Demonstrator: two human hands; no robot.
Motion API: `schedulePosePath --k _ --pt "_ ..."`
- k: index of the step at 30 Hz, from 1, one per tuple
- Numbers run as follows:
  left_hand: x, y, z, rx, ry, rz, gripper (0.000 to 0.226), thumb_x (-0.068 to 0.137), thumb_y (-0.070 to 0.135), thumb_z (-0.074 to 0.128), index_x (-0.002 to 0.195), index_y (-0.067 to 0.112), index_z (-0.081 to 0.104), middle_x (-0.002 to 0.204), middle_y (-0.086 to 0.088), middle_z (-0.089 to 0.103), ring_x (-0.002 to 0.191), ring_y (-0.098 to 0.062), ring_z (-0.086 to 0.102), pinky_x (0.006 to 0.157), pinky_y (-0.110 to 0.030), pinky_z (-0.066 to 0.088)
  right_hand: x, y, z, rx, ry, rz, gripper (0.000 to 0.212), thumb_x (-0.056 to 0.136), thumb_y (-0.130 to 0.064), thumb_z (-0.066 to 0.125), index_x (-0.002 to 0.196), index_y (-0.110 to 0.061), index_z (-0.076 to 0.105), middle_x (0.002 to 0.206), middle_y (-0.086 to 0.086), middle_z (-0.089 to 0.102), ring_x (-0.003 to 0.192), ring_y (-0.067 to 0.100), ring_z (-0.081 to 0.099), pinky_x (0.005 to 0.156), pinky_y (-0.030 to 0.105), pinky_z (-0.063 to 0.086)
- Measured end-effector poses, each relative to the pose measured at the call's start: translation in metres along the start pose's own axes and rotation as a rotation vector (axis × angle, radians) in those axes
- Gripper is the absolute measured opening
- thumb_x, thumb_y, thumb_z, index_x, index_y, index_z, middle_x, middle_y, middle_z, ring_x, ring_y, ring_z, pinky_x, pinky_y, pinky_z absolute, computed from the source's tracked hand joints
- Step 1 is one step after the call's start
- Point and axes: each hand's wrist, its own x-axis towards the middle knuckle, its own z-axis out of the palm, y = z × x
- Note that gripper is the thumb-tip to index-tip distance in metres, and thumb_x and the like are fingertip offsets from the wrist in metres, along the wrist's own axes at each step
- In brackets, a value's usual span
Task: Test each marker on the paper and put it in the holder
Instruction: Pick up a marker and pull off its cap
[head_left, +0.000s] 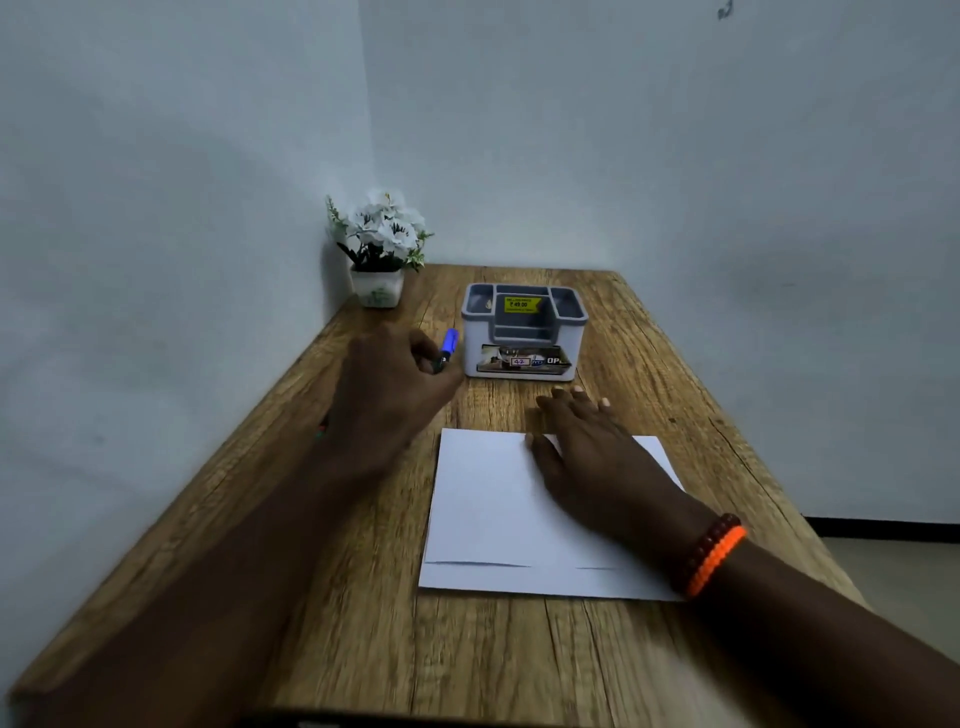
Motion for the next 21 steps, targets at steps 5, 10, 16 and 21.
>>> schedulePosePath --k 5,10,16,21 --pt "-0.001 0.01 -0.005 -0.132 -0.026 0.019 0.015 0.078 0.024 0.082 0.089 0.017 0.077 0.064 0.009 0.07 0.053 0.001 0.065 0.052 -0.005 0.044 -0.004 -0.002 -0.003 0.024 0.091 -0.028 0.062 0.111 -0.04 0.04 0.165 -0.015 0.023 0.173 0.01 0.025 0.163 0.024 0.014 0.131 0.038 -0.002" --pt "-0.004 0.014 -0.004 -0.361 -0.15 0.032 0.017 0.081 0.017 0.081 0.096 0.013 0.075 0.064 -0.004 0.073 0.055 -0.016 0.071 0.058 -0.03 0.061 -0.008 -0.007 -0.015 0.068 0.276 -0.116 0.069 0.104 -0.04 0.06 0.162 -0.017 0.031 0.163 0.01 0.044 0.152 0.028 0.037 0.129 0.043 0.021" --pt "-0.004 0.015 0.0 -0.517 -0.215 0.043 0.017 0.085 0.009 0.078 0.102 0.006 0.075 0.068 -0.005 0.074 0.055 -0.016 0.071 0.057 -0.023 0.055 0.022 -0.013 -0.026 -0.08 0.581 -0.364 0.035 0.094 -0.027 0.075 0.124 -0.012 0.068 0.112 0.01 0.07 0.096 0.028 0.067 0.079 0.038 0.053" --pt "-0.002 0.016 -0.002 -0.693 -0.179 -0.021 0.011 0.094 0.011 0.07 0.1 0.004 0.076 0.077 -0.012 0.076 0.055 -0.026 0.07 0.06 -0.038 0.055 0.033 -0.019 -0.022 -0.037 0.629 -0.457 0.024 0.1 -0.026 0.058 0.11 -0.007 0.068 0.102 0.009 0.067 0.081 0.021 0.063 0.06 0.037 0.058"
